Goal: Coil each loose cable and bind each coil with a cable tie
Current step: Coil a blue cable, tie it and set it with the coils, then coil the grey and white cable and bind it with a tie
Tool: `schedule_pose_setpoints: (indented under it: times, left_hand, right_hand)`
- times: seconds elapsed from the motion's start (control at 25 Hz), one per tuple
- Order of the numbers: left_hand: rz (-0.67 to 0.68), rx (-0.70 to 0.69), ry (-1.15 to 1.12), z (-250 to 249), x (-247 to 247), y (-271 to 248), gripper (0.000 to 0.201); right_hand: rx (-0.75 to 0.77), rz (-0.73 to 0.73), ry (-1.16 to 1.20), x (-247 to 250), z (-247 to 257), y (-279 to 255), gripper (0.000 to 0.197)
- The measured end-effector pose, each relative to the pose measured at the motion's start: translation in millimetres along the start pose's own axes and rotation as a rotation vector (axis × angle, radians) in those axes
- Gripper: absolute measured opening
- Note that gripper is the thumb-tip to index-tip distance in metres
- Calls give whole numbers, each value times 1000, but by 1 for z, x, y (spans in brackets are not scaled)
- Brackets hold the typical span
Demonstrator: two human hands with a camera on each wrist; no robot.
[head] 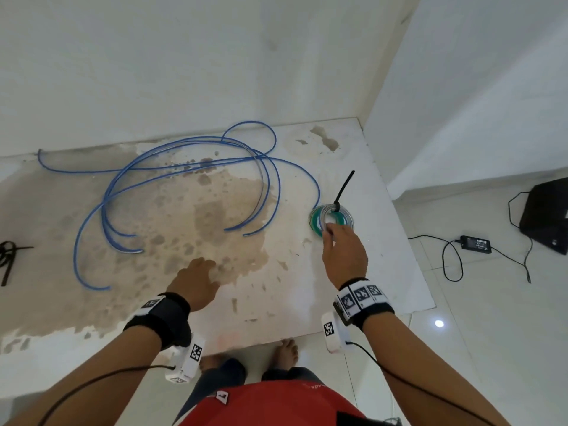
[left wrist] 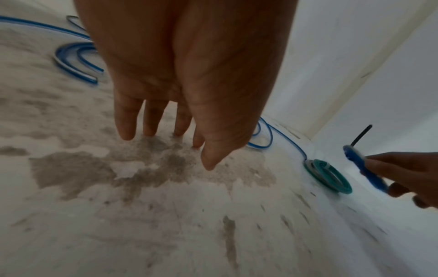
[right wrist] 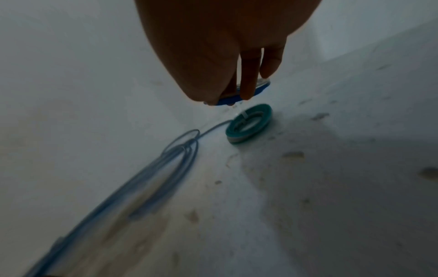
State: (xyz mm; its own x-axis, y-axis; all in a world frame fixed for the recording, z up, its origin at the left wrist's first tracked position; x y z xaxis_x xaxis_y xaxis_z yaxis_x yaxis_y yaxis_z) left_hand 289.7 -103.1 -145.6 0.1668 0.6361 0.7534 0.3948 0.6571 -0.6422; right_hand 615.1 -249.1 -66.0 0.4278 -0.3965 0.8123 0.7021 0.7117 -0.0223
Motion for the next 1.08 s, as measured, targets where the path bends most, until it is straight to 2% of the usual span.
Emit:
schedule_pose_setpoints:
  times: [0.12, 0.2, 0.52, 0.96, 1.08]
  left_hand:
    - [-1, -18, 4, 1, -1, -2, 57]
    - [4, -27, 4, 1, -3, -2, 59]
    - [2, -7, -33, 1, -8, -9, 65]
    - [3, -11, -51, -3, -8, -12, 66]
    - [6, -18, -66, -4, -7, -14, 65]
  right_hand:
    - [-12, 222, -311, -37, -10, 8, 29]
    - [-27, 267, -345, -47, -16, 6, 32]
    - [-7, 205, -314, -45, -23, 7, 32]
    - [-38, 247, -304, -50, -30, -3, 45]
    - [-26, 182, -217, -45, -25, -6, 44]
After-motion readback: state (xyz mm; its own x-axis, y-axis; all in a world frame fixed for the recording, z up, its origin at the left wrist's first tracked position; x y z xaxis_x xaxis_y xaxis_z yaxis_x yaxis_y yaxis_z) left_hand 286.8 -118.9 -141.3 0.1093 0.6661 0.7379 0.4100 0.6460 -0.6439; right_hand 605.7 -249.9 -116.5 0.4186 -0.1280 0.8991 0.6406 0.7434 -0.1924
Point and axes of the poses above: each hand's wrist, its own y-axis towards the middle knuckle, its own x-axis out of the back of the hand, z = x × y, the point moved 10 cm from there along y, towards the middle knuckle, and after that the axes turned 3 degrees about y, right-handed, at the moved point
